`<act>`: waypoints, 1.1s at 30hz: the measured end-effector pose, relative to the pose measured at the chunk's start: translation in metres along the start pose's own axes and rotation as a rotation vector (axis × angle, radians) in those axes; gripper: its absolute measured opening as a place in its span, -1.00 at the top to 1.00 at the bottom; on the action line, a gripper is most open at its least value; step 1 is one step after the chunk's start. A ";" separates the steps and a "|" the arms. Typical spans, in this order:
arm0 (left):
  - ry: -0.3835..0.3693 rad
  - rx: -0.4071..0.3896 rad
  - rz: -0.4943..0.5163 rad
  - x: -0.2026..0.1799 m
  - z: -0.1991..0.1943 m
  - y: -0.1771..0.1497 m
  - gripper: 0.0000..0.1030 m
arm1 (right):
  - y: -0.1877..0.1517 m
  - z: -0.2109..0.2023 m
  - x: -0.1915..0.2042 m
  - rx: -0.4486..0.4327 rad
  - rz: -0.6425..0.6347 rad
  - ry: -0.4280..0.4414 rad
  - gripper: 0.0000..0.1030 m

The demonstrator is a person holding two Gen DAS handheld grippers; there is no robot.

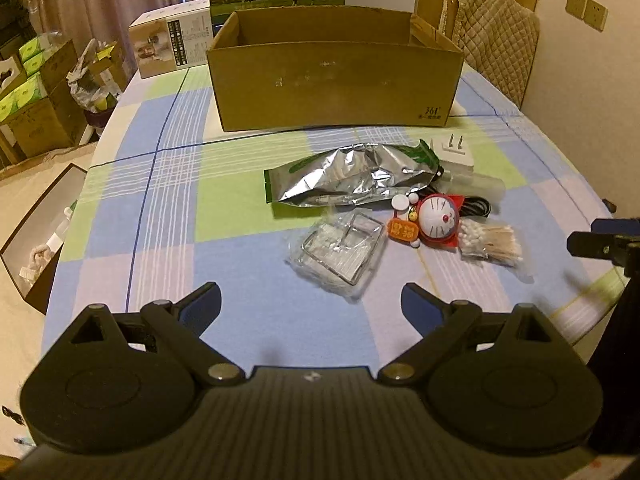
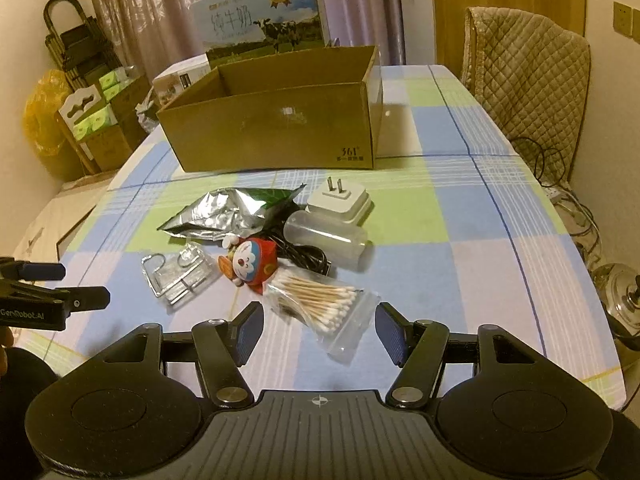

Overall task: Organize objects
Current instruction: 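Grasp the packaged wire rack with the left tool while the right tool grasps the cotton swab bag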

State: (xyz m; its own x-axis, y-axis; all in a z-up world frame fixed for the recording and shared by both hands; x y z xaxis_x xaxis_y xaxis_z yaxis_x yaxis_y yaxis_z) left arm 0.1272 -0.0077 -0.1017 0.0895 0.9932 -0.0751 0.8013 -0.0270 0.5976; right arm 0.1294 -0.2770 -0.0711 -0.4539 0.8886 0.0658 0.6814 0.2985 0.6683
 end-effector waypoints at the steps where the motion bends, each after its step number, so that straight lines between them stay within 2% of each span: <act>1: 0.001 0.006 0.010 0.000 0.002 0.000 -0.84 | 0.000 0.001 0.000 0.007 -0.012 -0.001 -0.15; 8: -0.034 0.045 0.080 -0.003 0.019 -0.001 -0.84 | 0.002 0.014 -0.001 0.025 -0.084 0.006 -0.15; 13: -0.052 0.073 0.166 -0.011 0.037 0.001 -0.83 | 0.005 0.029 0.004 0.051 -0.160 0.035 -0.15; 16: -0.071 0.090 0.224 -0.017 0.048 0.002 -0.74 | 0.008 0.037 0.007 0.056 -0.197 0.045 -0.15; 24: -0.090 0.067 0.392 -0.026 0.074 0.005 -0.66 | 0.006 0.059 0.013 0.092 -0.272 0.057 -0.15; 29: -0.116 0.083 0.439 -0.029 0.089 0.006 -0.57 | 0.003 0.069 0.013 0.114 -0.293 0.073 -0.15; 33: -0.114 0.084 0.462 -0.029 0.097 0.008 -0.51 | 0.001 0.078 0.020 0.129 -0.388 0.098 -0.15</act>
State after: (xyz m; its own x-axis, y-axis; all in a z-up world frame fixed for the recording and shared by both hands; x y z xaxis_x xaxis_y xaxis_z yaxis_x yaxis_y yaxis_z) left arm 0.1887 -0.0478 -0.1724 0.5081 0.8562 0.0937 0.7067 -0.4766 0.5230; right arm 0.1658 -0.2313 -0.1271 -0.7393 0.6661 -0.0981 0.5125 0.6512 0.5597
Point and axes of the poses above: each gripper's, at about its wrist camera, not at the fingertips, and z roughly the way its jaws point, x to its left, y to its top, the point moved 10 cm from there along z, roughly the way its jaws point, and after that the axes turned 9 degrees about -z, right-handed, at the moved point
